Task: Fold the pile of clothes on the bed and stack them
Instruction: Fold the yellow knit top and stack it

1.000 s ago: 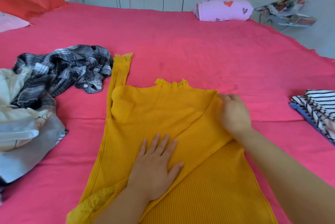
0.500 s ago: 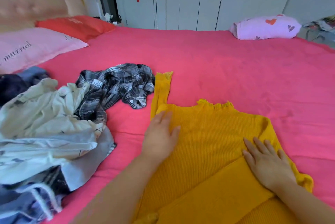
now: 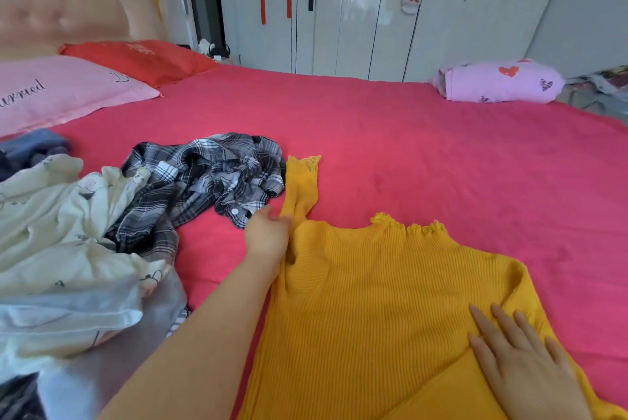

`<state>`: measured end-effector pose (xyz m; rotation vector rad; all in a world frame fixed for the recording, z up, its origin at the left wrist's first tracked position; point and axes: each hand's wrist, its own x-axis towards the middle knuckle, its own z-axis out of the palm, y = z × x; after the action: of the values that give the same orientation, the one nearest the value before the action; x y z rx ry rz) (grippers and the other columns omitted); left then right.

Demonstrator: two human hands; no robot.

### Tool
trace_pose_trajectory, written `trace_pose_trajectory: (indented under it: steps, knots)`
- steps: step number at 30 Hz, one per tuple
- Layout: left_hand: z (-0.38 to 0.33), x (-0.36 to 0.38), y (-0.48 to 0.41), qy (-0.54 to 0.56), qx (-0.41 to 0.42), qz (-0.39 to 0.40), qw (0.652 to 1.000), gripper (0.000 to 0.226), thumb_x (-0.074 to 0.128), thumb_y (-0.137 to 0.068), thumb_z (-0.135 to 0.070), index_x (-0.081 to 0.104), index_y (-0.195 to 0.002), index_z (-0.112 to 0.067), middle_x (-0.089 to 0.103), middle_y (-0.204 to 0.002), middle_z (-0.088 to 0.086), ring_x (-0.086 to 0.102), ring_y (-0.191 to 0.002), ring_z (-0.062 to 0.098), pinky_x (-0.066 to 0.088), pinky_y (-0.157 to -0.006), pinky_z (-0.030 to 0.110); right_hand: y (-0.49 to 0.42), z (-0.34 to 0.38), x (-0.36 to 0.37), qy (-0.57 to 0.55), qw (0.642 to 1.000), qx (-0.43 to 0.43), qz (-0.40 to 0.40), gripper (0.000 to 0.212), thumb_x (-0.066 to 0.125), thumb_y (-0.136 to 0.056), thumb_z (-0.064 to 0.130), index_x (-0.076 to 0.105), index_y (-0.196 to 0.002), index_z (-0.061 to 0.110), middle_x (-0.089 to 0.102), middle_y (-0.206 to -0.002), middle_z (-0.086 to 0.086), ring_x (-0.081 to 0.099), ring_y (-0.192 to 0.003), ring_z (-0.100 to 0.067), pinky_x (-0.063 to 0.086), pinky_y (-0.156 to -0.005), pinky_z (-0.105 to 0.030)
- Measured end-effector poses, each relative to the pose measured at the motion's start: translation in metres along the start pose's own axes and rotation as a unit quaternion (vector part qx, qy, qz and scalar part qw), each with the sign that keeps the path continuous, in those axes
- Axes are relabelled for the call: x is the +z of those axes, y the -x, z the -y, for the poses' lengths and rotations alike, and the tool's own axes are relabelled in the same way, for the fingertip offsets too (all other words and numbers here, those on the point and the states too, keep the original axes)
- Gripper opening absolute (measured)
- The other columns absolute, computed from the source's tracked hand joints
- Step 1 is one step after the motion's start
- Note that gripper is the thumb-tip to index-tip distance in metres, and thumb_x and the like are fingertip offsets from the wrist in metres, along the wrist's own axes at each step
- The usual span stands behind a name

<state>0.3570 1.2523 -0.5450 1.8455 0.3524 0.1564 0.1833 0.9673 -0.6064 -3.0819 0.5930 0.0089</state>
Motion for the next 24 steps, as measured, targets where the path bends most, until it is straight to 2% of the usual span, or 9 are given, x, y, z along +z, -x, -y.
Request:
trace_pose_trajectory:
  steps: [2,4,7,9,11,13,17,20,24]
  knots:
    - [-0.022,-0.007,0.018,0.105,0.043,0.019,0.993,0.043,0.051,-0.091,-0.008,0.047,-0.134,-0.005,0.060,-0.116,0.012,0.055,-0.103,0.020,0.042,-0.094,0.032,0.001,0.002,-0.007,-0.014,1.000,-0.010,-0.002,0.051,-0.003,-0.089,0.061,-0.011,-0.138,0.050,0.004,-0.156,0.016,0.001,-0.145,-0.010,0.011,-0.117,-0.035]
    - [-0.041,-0.014,0.045,0.153,0.112,0.081,0.978,0.039,0.050,-0.091,-0.004,0.052,-0.130,-0.011,0.061,-0.107,0.008,0.053,-0.092,0.012,0.043,-0.091,0.030,0.008,0.004,-0.018,-0.008,1.000,-0.015,0.023,0.051,0.005,-0.094,0.055,-0.010,-0.142,0.047,-0.001,-0.157,0.014,-0.003,-0.145,-0.011,0.007,-0.118,-0.036]
    - [-0.039,-0.026,0.102,0.020,0.316,0.198,0.928,0.036,0.053,-0.089,-0.005,0.056,-0.124,-0.014,0.061,-0.103,-0.004,0.054,-0.085,-0.006,0.039,-0.087,0.011,0.012,-0.001,-0.029,-0.019,0.996,-0.040,0.080,0.053,0.010,-0.096,0.053,0.002,-0.147,0.040,0.004,-0.157,0.009,0.000,-0.146,-0.015,0.007,-0.117,-0.039]
    - [-0.016,-0.029,0.142,-0.162,0.457,0.317,0.815,0.042,0.047,-0.087,-0.008,0.054,-0.128,-0.015,0.060,-0.118,-0.002,0.050,-0.105,0.003,0.035,-0.095,0.014,0.008,-0.005,-0.036,-0.070,0.993,-0.051,0.082,0.051,0.025,-0.098,0.047,0.021,-0.146,0.032,0.020,-0.155,0.003,0.015,-0.144,-0.018,0.016,-0.115,-0.039]
    - [0.010,-0.035,0.177,-0.377,0.514,0.419,0.647,0.046,0.035,-0.092,-0.009,0.044,-0.136,-0.021,0.049,-0.133,0.007,0.040,-0.122,0.022,0.030,-0.107,0.032,0.010,-0.002,-0.052,-0.177,0.983,-0.035,0.041,0.042,0.041,-0.097,0.031,0.045,-0.137,0.018,0.045,-0.143,-0.007,0.039,-0.132,-0.024,0.031,-0.106,-0.035]
    - [0.024,-0.042,0.193,-0.473,0.512,0.415,0.585,0.051,0.020,-0.093,-0.021,0.031,-0.142,-0.028,0.033,-0.147,0.010,0.029,-0.135,0.028,0.012,-0.115,0.038,0.013,0.006,-0.069,-0.251,0.968,-0.013,0.006,0.034,0.047,-0.095,0.023,0.057,-0.126,0.012,0.058,-0.129,-0.011,0.051,-0.120,-0.028,0.037,-0.096,-0.031]
    - [0.028,-0.042,0.199,-0.444,0.519,0.305,0.664,0.059,0.018,-0.090,-0.042,0.006,-0.146,-0.026,0.047,-0.141,0.006,0.035,-0.136,0.024,-0.002,-0.110,0.042,0.021,0.043,-0.090,-0.265,0.961,-0.084,0.015,0.029,0.052,-0.094,0.024,0.062,-0.120,0.015,0.061,-0.126,-0.001,0.053,-0.118,-0.019,0.035,-0.091,-0.022]
    - [0.037,-0.038,0.210,-0.403,0.428,0.357,0.726,0.075,0.019,-0.087,-0.054,-0.015,-0.147,-0.024,0.025,-0.154,0.001,0.016,-0.143,0.015,-0.010,-0.113,0.028,0.015,0.088,-0.097,-0.276,0.951,-0.134,0.029,0.037,0.053,-0.093,0.030,0.056,-0.127,0.015,0.056,-0.132,-0.002,0.049,-0.123,-0.018,0.035,-0.094,-0.021]
    - [0.060,-0.042,0.211,-0.364,0.391,0.388,0.751,0.075,0.008,-0.078,-0.070,-0.027,-0.134,-0.033,-0.006,-0.148,-0.018,-0.006,-0.140,-0.002,-0.014,-0.111,0.018,-0.002,0.134,-0.086,-0.159,0.965,-0.194,0.073,0.049,0.053,-0.092,0.035,0.048,-0.131,0.006,0.049,-0.137,-0.012,0.043,-0.128,-0.026,0.034,-0.102,-0.030]
